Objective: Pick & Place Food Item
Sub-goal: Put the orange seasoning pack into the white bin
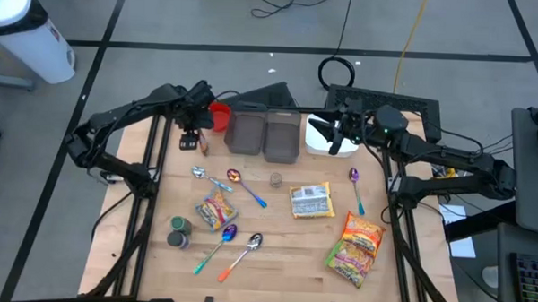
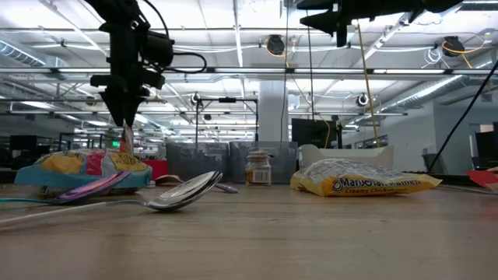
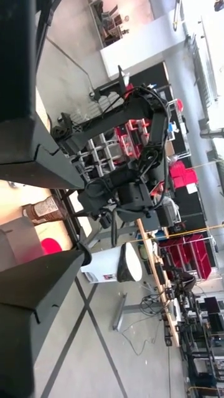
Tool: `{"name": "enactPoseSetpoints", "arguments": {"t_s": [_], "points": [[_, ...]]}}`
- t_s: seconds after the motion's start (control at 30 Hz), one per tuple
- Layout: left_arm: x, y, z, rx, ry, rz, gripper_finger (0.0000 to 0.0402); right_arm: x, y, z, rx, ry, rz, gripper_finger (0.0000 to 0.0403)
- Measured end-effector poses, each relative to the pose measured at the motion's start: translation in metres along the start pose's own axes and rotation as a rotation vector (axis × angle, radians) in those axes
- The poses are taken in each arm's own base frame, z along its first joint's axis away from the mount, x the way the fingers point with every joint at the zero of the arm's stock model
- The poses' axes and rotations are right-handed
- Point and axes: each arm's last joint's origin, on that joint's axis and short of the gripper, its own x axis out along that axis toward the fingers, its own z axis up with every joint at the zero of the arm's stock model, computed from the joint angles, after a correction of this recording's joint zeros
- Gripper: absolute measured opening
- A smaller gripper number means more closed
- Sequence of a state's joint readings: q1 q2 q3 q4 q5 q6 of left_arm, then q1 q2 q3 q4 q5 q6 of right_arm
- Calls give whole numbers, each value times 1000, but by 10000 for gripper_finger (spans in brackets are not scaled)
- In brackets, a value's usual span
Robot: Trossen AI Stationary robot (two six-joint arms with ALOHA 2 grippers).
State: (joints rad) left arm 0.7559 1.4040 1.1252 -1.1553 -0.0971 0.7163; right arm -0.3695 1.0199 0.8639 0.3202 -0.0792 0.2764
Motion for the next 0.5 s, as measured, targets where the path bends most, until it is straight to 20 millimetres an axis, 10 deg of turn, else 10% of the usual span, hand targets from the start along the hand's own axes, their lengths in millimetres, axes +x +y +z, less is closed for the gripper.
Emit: {"name": "enactPoseSetpoints", "arguments": {"t_s": [0.5], "points": [[-32, 11, -23, -542, 76, -144, 255, 0, 0, 0, -33, 0, -3, 164]]}}
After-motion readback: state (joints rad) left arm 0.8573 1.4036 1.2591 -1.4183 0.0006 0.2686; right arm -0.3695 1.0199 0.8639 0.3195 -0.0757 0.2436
